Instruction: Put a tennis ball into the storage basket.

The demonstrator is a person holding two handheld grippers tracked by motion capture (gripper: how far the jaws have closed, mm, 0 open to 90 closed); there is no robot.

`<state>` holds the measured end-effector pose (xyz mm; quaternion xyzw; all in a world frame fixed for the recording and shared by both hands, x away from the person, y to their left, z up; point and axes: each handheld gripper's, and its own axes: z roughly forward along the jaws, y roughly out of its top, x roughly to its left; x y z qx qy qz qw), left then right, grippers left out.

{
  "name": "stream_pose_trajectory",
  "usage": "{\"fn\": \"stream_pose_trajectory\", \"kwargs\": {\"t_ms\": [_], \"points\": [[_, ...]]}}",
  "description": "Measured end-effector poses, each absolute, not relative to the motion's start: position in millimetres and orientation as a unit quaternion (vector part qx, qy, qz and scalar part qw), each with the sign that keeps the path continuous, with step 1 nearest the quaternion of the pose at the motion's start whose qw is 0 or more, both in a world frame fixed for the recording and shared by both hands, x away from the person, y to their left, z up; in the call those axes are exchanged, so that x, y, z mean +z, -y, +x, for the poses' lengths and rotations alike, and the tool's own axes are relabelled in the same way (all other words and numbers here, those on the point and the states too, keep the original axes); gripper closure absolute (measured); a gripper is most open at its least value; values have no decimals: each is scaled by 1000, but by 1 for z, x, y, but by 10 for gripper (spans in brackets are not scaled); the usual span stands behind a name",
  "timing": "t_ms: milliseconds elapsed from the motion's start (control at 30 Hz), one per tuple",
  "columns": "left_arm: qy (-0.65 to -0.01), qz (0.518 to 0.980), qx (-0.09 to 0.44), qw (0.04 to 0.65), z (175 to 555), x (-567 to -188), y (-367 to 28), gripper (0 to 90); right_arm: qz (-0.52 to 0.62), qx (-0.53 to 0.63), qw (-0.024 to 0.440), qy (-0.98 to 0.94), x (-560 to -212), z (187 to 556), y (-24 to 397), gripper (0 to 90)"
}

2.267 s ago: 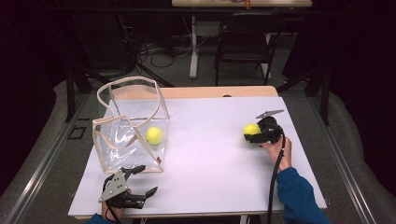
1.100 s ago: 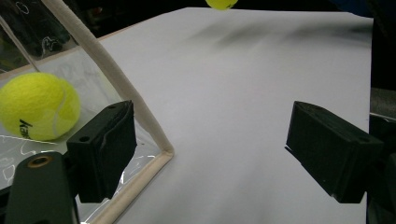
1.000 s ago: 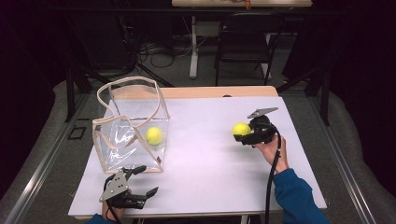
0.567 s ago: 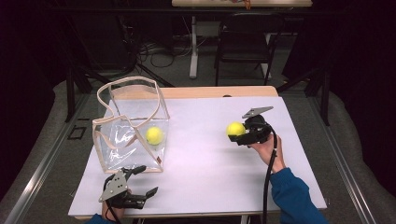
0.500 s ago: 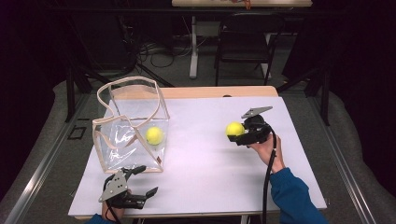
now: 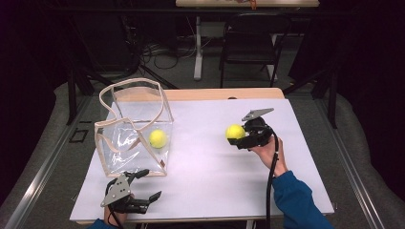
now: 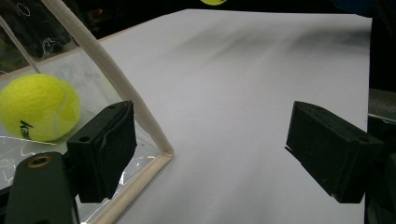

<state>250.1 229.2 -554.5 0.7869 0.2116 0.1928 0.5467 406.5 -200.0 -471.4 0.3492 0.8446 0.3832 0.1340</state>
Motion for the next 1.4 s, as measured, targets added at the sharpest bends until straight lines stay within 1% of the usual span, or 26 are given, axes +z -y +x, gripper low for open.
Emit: {"fn": "stream_pose_trajectory", "kwargs": {"t_ms": [467,500,1400], "points": [[-212,786,193,547,250,-555,-229,158,338,391,129,-846,-471,407,188,262],[-212,786,193,547,250,-555,-229,158,330,397,128,-847,-470,407,182,262],[-212,787,193,547,250,-554,-229,158,310,411,133,-847,-464,405,169,262]]}}
